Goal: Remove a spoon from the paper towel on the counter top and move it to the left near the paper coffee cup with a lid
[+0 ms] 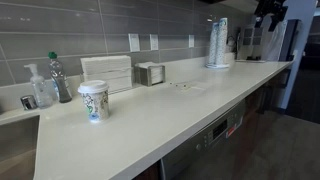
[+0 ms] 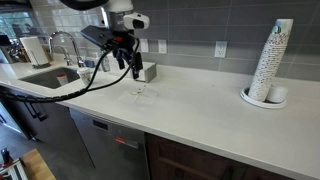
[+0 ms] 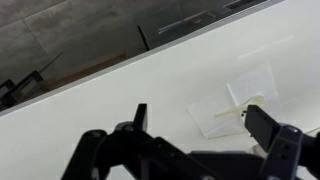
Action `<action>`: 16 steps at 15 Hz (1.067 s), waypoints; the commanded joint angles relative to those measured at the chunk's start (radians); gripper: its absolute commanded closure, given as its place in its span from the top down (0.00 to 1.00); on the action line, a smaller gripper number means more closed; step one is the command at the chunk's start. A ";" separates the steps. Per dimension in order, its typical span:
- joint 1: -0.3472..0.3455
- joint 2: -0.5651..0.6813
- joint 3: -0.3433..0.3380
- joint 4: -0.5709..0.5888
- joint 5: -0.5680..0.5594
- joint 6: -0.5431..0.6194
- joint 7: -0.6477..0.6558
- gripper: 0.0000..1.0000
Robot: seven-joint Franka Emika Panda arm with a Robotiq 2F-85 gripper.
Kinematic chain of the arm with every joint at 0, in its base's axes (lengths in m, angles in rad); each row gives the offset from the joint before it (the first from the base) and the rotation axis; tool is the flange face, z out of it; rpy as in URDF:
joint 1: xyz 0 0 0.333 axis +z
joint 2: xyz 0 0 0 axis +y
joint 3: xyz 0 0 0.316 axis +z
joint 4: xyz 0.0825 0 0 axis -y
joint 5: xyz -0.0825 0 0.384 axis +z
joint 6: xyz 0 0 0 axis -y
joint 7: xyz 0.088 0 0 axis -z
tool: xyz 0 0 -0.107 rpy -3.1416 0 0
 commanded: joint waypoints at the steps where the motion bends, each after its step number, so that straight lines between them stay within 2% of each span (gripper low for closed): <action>1: -0.027 0.003 0.023 0.003 0.008 -0.003 -0.007 1.00; 15: -0.027 0.003 0.023 0.003 0.008 -0.003 -0.007 1.00; 16: -0.001 -0.002 0.034 -0.001 0.028 0.007 -0.054 1.00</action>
